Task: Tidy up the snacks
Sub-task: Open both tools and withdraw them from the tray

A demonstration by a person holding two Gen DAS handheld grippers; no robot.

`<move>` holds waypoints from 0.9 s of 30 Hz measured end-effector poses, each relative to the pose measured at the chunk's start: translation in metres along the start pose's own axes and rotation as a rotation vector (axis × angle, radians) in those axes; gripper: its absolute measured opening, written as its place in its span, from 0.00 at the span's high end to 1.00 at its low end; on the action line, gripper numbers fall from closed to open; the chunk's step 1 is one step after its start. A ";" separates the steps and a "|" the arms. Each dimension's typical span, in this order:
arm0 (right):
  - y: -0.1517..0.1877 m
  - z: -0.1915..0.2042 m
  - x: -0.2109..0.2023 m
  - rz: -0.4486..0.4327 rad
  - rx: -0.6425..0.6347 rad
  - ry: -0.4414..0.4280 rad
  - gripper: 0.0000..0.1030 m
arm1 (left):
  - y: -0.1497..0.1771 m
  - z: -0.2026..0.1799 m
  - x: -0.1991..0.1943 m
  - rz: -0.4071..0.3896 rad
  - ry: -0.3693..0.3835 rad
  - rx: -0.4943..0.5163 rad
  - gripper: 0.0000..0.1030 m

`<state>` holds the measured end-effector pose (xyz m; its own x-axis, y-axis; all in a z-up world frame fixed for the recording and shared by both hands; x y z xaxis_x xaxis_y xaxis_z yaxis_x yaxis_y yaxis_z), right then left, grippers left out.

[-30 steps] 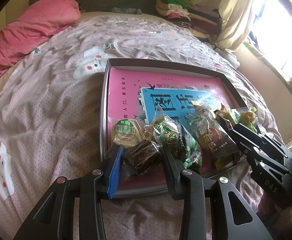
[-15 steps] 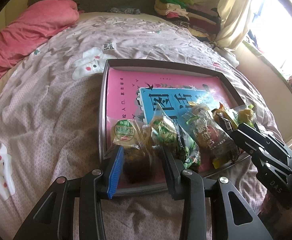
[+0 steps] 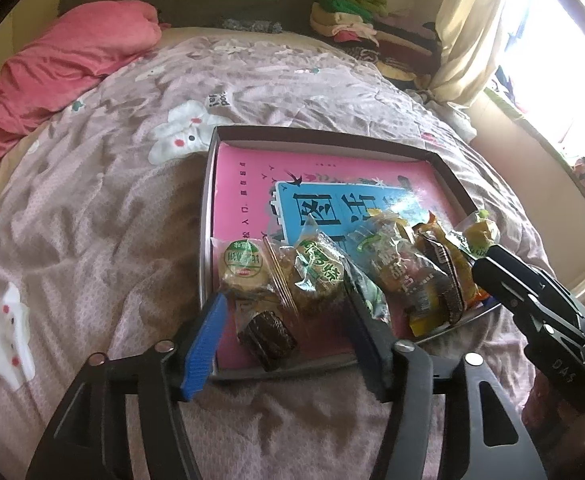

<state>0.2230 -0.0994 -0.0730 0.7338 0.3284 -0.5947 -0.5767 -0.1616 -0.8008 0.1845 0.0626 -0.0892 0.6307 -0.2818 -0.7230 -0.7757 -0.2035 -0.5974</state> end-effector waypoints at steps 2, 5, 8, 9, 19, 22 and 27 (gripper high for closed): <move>-0.002 -0.003 -0.006 -0.012 0.011 0.004 0.50 | 0.001 -0.001 -0.004 -0.004 0.005 -0.005 0.34; -0.003 -0.009 -0.013 -0.023 0.035 0.010 0.44 | 0.003 -0.005 -0.012 -0.008 0.012 -0.006 0.27; -0.003 -0.014 -0.020 -0.026 0.052 0.017 0.41 | 0.005 -0.008 -0.019 -0.022 0.015 0.001 0.27; -0.002 -0.015 -0.021 -0.026 0.055 0.021 0.41 | 0.006 -0.010 -0.023 -0.028 0.012 0.005 0.26; 0.012 -0.021 -0.044 0.005 0.079 0.050 0.32 | 0.026 -0.024 -0.046 -0.035 0.002 0.002 0.24; 0.019 -0.020 -0.050 0.022 0.083 0.057 0.32 | 0.035 -0.031 -0.048 -0.030 0.004 -0.005 0.24; 0.035 -0.018 -0.062 0.050 0.077 0.075 0.30 | 0.055 -0.040 -0.046 0.002 0.018 -0.033 0.24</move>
Point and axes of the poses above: each gripper's, at about its wrist camera, not at the fingertips, and x roughly the way its jaws point, z to its left, y to its underside, the point moved 9 cm from there along x, roughly the way its jaws point, and after that the axes turned 11 degrees about y, right-handed, at the moved point
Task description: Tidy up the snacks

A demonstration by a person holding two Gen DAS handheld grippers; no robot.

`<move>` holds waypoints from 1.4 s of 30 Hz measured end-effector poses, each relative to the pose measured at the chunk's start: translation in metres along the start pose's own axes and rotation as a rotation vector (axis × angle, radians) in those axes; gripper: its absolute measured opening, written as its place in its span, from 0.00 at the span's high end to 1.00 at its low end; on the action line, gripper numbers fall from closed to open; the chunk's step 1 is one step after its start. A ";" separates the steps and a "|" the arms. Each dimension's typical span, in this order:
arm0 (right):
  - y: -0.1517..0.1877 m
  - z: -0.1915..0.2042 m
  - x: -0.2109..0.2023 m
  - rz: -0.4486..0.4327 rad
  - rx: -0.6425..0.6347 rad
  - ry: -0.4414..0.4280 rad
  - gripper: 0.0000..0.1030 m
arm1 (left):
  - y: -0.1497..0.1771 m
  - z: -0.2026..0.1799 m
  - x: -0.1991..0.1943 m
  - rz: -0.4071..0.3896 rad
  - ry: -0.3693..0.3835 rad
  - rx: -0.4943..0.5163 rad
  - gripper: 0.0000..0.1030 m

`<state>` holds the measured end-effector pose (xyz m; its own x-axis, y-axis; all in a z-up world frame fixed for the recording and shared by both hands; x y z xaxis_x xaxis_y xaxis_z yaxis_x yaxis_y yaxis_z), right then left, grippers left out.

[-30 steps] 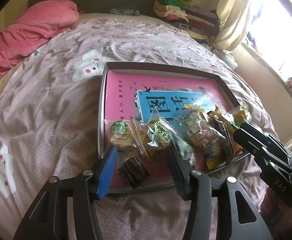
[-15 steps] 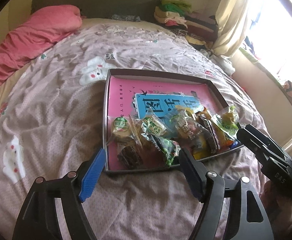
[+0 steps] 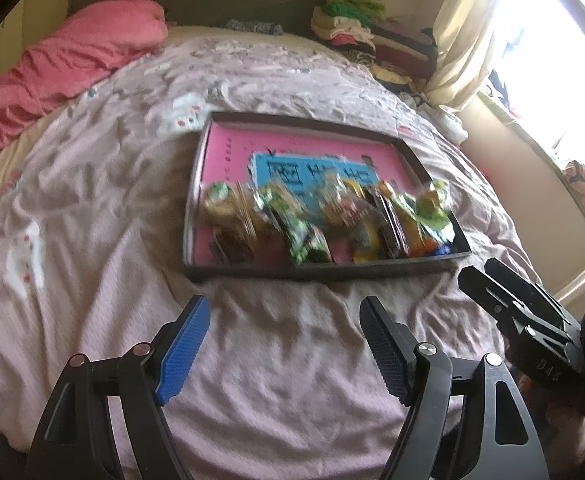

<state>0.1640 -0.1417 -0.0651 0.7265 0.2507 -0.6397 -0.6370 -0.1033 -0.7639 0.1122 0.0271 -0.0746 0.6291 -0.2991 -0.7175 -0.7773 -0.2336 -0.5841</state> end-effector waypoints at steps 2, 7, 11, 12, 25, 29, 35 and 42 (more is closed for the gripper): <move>0.006 0.000 -0.004 0.007 -0.011 0.028 0.27 | 0.006 -0.003 0.002 0.017 -0.001 -0.003 0.23; 0.011 0.000 -0.016 -0.006 -0.033 0.076 0.22 | 0.014 -0.009 0.001 0.027 -0.018 0.008 0.23; 0.019 0.001 -0.018 0.013 -0.041 0.104 0.19 | 0.016 -0.012 -0.003 0.020 -0.039 0.029 0.23; 0.020 0.000 -0.018 0.020 -0.039 0.110 0.19 | 0.017 -0.012 -0.004 0.019 -0.044 0.033 0.23; 0.033 0.001 -0.031 0.057 -0.028 0.119 0.12 | 0.024 -0.018 -0.010 0.033 -0.055 0.055 0.23; 0.032 0.004 -0.029 0.059 -0.036 0.106 0.12 | 0.024 -0.019 -0.010 0.029 -0.052 0.054 0.23; 0.031 0.003 -0.028 0.052 -0.027 0.094 0.12 | 0.025 -0.019 -0.010 0.037 -0.052 0.056 0.23; 0.031 0.001 -0.027 0.051 -0.018 0.087 0.10 | 0.025 -0.020 -0.010 0.033 -0.052 0.058 0.23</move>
Point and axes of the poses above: each gripper's, at about its wrist camera, not at the fingertips, and x roughly the way its jaws point, z to its left, y to its underside, the point moved 9 cm from there along x, roughly the way its jaws point, and after that the axes turned 11 degrees about y, right-handed, at the moved point
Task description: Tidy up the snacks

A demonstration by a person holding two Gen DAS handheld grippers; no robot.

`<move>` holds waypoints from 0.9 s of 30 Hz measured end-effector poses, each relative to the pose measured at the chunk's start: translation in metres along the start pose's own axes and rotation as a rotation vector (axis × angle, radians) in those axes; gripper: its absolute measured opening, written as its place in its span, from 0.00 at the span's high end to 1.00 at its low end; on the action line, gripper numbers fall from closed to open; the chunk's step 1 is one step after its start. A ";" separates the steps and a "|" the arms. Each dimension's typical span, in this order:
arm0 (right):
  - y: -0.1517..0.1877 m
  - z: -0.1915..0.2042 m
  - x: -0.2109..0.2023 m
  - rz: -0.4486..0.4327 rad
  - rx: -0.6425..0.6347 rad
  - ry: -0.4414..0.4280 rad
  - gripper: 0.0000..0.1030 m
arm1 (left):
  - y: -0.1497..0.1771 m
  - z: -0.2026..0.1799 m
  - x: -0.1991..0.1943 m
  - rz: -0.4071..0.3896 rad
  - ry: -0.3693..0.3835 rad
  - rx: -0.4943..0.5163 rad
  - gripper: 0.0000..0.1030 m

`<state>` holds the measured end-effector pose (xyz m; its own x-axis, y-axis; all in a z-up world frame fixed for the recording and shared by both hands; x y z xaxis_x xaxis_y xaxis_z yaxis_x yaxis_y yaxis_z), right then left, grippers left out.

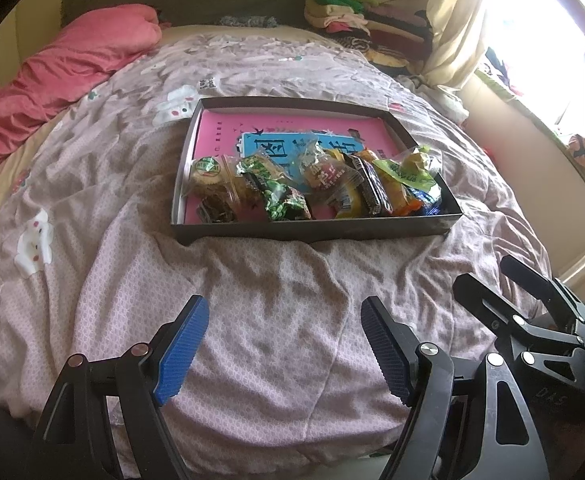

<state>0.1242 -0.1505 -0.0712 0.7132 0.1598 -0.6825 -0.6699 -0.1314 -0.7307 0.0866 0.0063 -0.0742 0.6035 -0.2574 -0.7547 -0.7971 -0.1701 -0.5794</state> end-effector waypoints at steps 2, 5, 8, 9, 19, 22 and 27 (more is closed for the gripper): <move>0.000 0.000 0.000 -0.001 0.001 -0.001 0.09 | 0.000 0.000 0.000 -0.001 -0.001 -0.001 0.23; 0.000 0.001 0.000 0.002 -0.001 -0.002 0.08 | -0.001 0.002 0.000 -0.003 -0.003 -0.008 0.23; 0.002 0.002 0.001 0.007 -0.002 -0.011 0.07 | -0.001 0.003 0.000 -0.002 -0.003 -0.011 0.23; 0.002 0.003 0.002 0.008 -0.001 -0.014 0.07 | -0.001 0.003 0.000 -0.002 -0.003 -0.011 0.23; 0.004 0.003 0.004 0.015 -0.001 -0.019 0.05 | 0.000 0.002 0.000 0.001 -0.001 -0.006 0.23; 0.004 0.003 0.004 0.015 0.000 -0.019 0.05 | 0.000 0.002 0.000 -0.002 -0.002 -0.005 0.23; 0.004 0.003 0.004 0.015 -0.001 -0.020 0.05 | -0.001 0.002 0.000 -0.003 -0.002 -0.006 0.23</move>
Point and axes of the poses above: each gripper's, at about its wrist camera, not at the fingertips, and x roughly the way its jaws point, z to its left, y to its underside, the point moved 9 cm from there along x, roughly the way its jaws point, and after that the axes turned 11 degrees about y, right-handed, at the moved point
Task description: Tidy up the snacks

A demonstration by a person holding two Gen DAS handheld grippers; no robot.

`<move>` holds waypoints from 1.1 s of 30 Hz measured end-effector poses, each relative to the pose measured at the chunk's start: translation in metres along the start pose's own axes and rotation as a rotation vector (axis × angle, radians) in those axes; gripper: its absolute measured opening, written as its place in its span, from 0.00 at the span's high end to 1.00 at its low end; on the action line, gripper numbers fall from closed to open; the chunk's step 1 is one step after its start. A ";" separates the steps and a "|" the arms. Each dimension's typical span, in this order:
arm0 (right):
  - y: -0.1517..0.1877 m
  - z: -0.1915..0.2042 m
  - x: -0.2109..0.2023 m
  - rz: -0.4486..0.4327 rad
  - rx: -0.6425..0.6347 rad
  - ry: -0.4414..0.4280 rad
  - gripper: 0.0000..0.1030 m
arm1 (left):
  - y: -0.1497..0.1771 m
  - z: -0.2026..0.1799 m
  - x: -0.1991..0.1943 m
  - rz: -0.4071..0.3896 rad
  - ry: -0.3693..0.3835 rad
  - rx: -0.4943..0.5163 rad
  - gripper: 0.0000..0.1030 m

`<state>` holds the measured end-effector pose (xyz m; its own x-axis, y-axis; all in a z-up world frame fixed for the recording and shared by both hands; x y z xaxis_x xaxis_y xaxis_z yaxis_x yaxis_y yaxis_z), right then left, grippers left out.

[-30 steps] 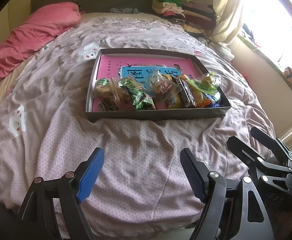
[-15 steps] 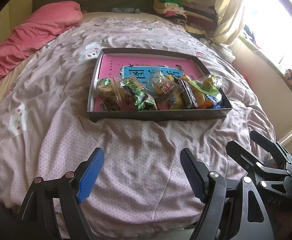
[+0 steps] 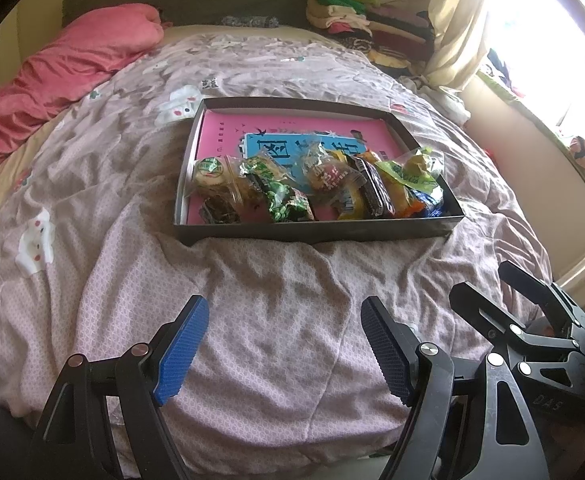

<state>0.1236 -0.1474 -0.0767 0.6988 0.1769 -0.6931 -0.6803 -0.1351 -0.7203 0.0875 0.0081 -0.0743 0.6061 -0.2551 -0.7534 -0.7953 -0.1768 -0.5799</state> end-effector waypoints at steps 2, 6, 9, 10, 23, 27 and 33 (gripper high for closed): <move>0.001 0.000 0.000 0.000 0.001 0.000 0.05 | 0.000 0.000 0.000 0.000 -0.001 0.001 0.23; 0.000 0.000 0.000 0.000 0.001 0.000 0.05 | 0.000 0.000 0.000 0.002 0.000 0.002 0.23; 0.000 0.000 0.000 0.001 0.001 -0.001 0.05 | -0.001 -0.001 -0.001 0.000 -0.001 0.007 0.23; 0.000 0.000 0.000 -0.001 0.001 0.000 0.05 | -0.001 -0.001 -0.001 -0.002 -0.002 0.009 0.23; 0.001 0.000 0.000 0.001 -0.001 -0.002 0.05 | -0.002 -0.001 -0.004 -0.008 -0.020 0.019 0.23; 0.001 0.000 0.000 0.002 0.002 0.001 0.05 | -0.002 -0.003 -0.004 -0.011 -0.020 0.023 0.23; -0.003 -0.003 -0.002 -0.013 0.011 0.002 0.03 | -0.003 -0.002 -0.004 -0.014 -0.033 0.022 0.23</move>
<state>0.1248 -0.1504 -0.0731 0.7081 0.1768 -0.6836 -0.6735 -0.1217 -0.7291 0.0872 0.0077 -0.0688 0.6179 -0.2216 -0.7544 -0.7862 -0.1589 -0.5972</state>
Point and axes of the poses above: each gripper's, at about its wrist camera, not at the fingertips, and x roughly the way its jaws point, z to its left, y to its underside, the point moved 9 cm from there along x, roughly the way its jaws point, and after that the axes turned 11 degrees about y, right-handed, at the moved point
